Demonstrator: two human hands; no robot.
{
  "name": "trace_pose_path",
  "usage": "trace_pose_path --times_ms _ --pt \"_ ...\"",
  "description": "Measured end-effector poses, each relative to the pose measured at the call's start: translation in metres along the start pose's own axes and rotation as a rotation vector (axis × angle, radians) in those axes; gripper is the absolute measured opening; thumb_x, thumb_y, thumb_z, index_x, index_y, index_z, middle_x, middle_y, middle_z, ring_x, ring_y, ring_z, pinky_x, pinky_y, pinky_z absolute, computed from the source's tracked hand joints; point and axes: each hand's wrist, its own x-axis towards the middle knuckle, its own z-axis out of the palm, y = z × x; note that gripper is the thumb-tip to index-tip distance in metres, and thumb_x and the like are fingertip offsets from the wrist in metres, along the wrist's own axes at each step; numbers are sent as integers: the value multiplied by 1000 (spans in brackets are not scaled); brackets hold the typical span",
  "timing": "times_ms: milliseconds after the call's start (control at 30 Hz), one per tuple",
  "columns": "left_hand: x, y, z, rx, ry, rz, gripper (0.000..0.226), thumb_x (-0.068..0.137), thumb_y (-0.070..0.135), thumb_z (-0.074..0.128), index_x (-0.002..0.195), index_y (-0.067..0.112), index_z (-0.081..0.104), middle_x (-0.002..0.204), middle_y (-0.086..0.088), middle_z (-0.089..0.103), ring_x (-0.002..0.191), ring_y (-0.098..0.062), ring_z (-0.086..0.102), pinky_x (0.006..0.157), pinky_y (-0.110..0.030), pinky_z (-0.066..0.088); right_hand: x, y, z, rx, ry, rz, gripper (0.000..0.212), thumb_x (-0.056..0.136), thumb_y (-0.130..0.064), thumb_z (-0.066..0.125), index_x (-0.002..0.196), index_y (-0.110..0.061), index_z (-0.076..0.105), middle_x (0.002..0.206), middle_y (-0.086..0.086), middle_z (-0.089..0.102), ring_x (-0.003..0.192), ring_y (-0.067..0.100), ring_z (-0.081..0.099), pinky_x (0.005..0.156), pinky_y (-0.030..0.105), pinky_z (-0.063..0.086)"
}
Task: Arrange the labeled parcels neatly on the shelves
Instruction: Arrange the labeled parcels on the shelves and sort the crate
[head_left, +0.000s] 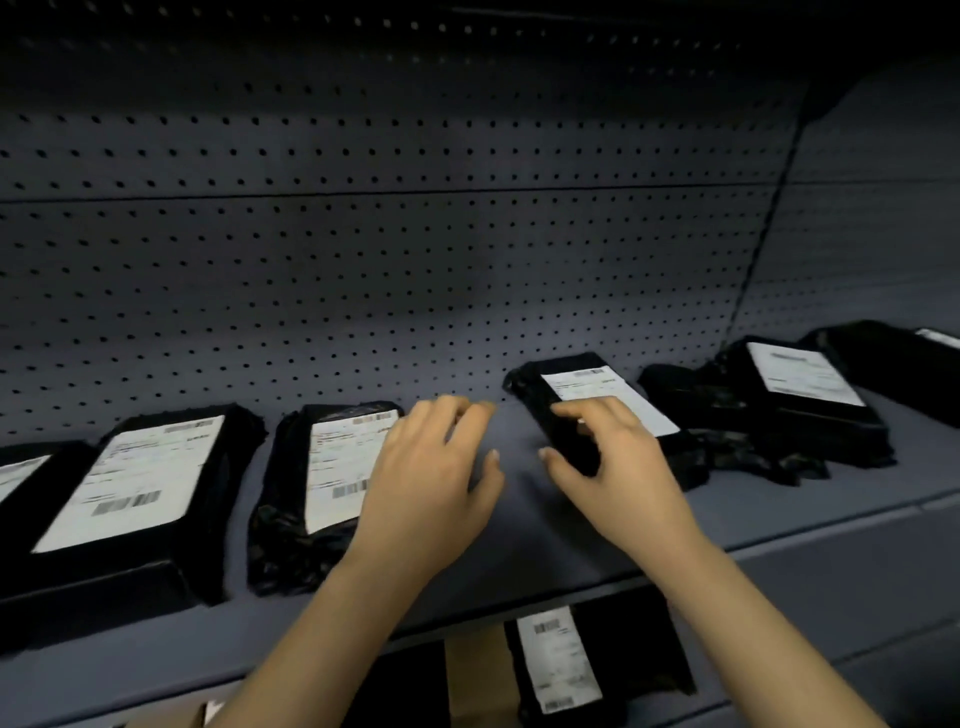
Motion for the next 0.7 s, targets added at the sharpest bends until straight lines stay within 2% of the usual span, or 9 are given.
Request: trace_pose_path --times_ms 67,167,267,367,533,633,700 --pt "10 16 7 14 -1 35 38 87 34 47 117 15 60 106 -1 58 93 -22 52 78 -33 42 -2 13 -17 -12 39 3 39 84 -26 73 120 -19 61 112 -12 51 101 7 53 81 7 35" --pt "23 41 18 18 25 58 38 87 34 45 116 15 61 104 1 58 92 -19 50 77 -32 43 -2 36 -37 -12 64 7 37 84 -23 73 118 -18 61 111 -11 51 103 9 54 80 12 38" --pt "35 63 32 31 28 59 36 87 34 46 114 16 60 102 3 58 90 -18 50 75 -31 42 1 60 -54 -8 57 15 36 84 -22 72 118 -18 61 110 -11 52 103 9 54 80 11 40" --pt "43 80 52 53 -12 39 33 86 34 50 112 16 60 101 3 57 89 -19 52 74 -31 43 6 88 -64 14 20 44 37 84 -24 73 119 -18 61 113 -9 52 105 10 54 84 20 44" --pt "45 97 85 74 -127 -52 45 86 46 42 113 14 60 106 0 60 91 -22 58 76 -34 49 12 128 -66 79 -124 162 51 83 -35 74 127 -19 54 116 -8 45 103 5 48 84 17 37" --pt "39 103 101 27 -207 -182 56 89 54 36 125 14 56 124 -4 58 107 -25 57 88 -37 49 14 140 -65 183 -197 220 57 83 -41 73 132 -22 52 119 -9 49 101 2 50 85 16 39" --pt "36 107 104 -53 -254 -330 61 93 57 34 140 18 44 141 -2 48 125 -22 48 100 -31 42 17 146 -65 280 -264 223 41 85 -39 72 122 -31 56 109 -17 53 91 -7 54 77 7 40"
